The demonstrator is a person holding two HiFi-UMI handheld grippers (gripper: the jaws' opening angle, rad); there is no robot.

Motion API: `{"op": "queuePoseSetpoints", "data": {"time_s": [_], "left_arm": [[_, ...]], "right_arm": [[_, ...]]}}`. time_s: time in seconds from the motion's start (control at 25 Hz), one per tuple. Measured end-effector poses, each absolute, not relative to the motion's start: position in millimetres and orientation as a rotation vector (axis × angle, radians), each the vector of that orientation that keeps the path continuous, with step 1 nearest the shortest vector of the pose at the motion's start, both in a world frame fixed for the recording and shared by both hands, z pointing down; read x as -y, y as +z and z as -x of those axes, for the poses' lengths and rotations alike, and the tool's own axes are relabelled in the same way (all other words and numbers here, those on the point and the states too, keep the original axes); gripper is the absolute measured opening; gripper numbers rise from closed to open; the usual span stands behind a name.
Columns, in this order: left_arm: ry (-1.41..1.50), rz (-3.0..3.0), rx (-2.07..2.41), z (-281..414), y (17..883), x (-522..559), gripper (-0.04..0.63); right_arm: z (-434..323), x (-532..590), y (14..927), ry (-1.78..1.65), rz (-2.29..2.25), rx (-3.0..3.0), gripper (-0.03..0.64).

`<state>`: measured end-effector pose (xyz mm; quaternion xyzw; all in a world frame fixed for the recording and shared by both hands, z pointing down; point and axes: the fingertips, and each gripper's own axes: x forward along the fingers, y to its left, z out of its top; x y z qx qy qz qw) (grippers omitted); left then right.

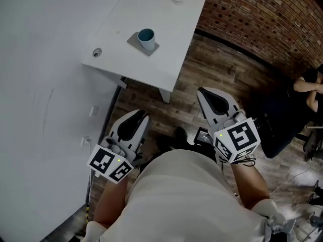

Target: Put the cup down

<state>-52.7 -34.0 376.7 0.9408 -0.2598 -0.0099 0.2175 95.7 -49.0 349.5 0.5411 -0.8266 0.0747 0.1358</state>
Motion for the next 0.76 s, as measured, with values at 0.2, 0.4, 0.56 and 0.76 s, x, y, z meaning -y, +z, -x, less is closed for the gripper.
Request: {"op": "queuePoseSetpoints", "data": {"time_s": [0.2,0.4,0.56,0.76], "left_arm": [[-0.023,-2.607,0.715,51.1,375.9,31.7,0.078],[-0.025,-2.609,0.714,51.9,375.9,32.5,0.078],[-0.025,-2.61,0.713,52.3,376.5,31.2,0.078],[-0.026,-2.603,0.708,49.9,379.8,27.6,0.078]], "right_arm": [[-99.5,50.2,344.3,0.195,-1.576,2.389,0.011],[-102.3,52.7,344.7,0.189,-1.583,2.379,0.009],[-102.3,51.7,346.0,0.189,-1.581,2.376,0.009],[-104.0,49.0,349.0,0.188,-1.575,2.368,0.009]]}}
